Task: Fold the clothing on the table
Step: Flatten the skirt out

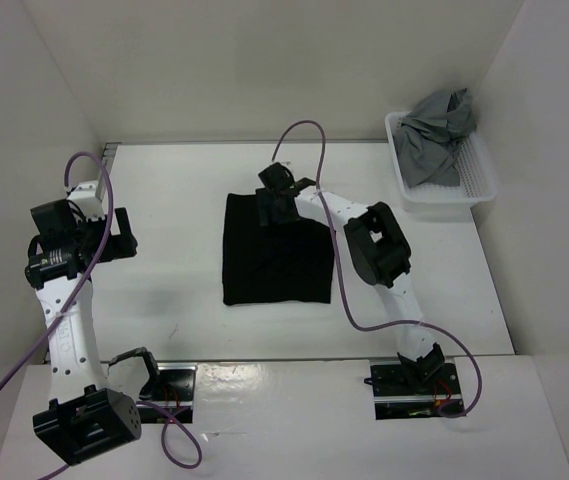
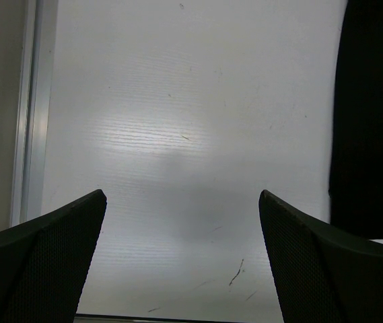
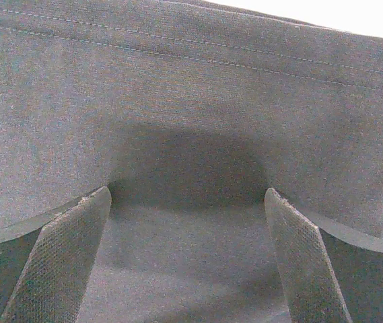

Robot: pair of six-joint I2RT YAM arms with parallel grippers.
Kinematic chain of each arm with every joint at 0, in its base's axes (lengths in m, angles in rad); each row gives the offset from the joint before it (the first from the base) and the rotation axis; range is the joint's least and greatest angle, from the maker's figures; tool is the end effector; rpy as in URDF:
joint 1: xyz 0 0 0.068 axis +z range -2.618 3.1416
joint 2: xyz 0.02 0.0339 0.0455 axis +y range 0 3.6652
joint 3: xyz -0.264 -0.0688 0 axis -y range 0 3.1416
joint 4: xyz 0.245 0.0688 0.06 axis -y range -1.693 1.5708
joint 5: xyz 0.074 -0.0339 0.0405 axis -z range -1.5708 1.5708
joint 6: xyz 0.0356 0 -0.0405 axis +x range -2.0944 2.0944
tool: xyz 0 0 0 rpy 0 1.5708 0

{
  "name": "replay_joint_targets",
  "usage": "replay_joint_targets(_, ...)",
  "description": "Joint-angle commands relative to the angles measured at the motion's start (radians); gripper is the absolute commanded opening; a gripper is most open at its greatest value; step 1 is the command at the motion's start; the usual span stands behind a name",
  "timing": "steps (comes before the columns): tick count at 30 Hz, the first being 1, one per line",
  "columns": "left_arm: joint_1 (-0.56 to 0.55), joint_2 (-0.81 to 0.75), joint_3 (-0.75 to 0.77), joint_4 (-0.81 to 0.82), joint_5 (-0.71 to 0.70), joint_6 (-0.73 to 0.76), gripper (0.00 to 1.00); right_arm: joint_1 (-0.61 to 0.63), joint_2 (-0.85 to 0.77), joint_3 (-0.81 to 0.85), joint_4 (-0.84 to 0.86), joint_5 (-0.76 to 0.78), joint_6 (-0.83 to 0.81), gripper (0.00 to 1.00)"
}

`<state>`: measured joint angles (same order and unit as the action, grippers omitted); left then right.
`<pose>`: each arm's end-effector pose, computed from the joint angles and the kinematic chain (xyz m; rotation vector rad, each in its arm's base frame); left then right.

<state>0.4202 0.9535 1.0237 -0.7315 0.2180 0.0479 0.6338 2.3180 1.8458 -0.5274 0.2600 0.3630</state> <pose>0.1795 0.0718 0.3390 -0.2929 2.1944 0.0153 0.4111 0.2908 0.1580 -0.2443 2.5094 0.0643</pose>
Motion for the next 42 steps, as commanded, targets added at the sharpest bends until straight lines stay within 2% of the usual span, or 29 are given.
replay_joint_targets(1,0.006,-0.010,-0.002,0.026,0.006,-0.002,1.00,0.027,-0.025,-0.097,-0.079,-0.016,0.036,0.99)
replay_joint_targets(7,0.006,-0.010,-0.002,0.026,-0.003,-0.002,1.00,0.070,-0.130,-0.276,-0.025,-0.007,0.047,0.99)
replay_joint_targets(11,0.006,-0.019,-0.002,0.026,-0.003,-0.002,1.00,0.107,-0.196,-0.321,-0.002,-0.007,0.056,0.99)
replay_joint_targets(15,0.006,-0.019,-0.002,0.026,-0.003,-0.002,1.00,0.132,-0.272,-0.312,-0.011,-0.007,0.056,0.99)
replay_joint_targets(18,0.006,-0.007,0.009,0.014,0.056,0.024,1.00,0.132,-0.356,-0.225,-0.052,0.047,0.005,0.99)
replay_joint_targets(21,-0.040,0.039,0.036,0.003,0.129,0.055,1.00,0.123,-0.439,-0.105,-0.075,0.126,-0.096,0.99)
replay_joint_targets(24,-0.127,0.145,0.052,-0.006,0.170,0.081,1.00,0.032,-0.534,-0.056,-0.062,0.073,-0.191,0.99)
replay_joint_targets(26,-0.193,0.243,0.071,0.006,0.198,0.090,1.00,-0.103,-0.586,-0.065,-0.071,-0.019,-0.232,0.99)
replay_joint_targets(28,-0.227,0.336,0.082,0.055,0.222,0.090,1.00,-0.239,-0.620,-0.120,-0.080,-0.155,-0.301,0.99)
replay_joint_targets(31,-0.285,0.474,0.136,0.112,0.277,0.090,1.00,-0.351,-0.654,-0.221,-0.103,-0.241,-0.424,0.99)
replay_joint_targets(34,-0.339,0.617,0.220,0.161,0.300,0.079,1.00,-0.378,-0.698,-0.368,-0.114,-0.231,-0.481,0.95)
replay_joint_targets(37,-0.383,0.738,0.295,0.192,0.300,0.058,0.95,-0.402,-0.756,-0.499,-0.080,-0.327,-0.502,0.94)
replay_joint_targets(42,-0.432,0.905,0.387,0.244,0.282,0.020,0.97,-0.442,-0.789,-0.525,-0.100,-0.387,-0.526,0.94)
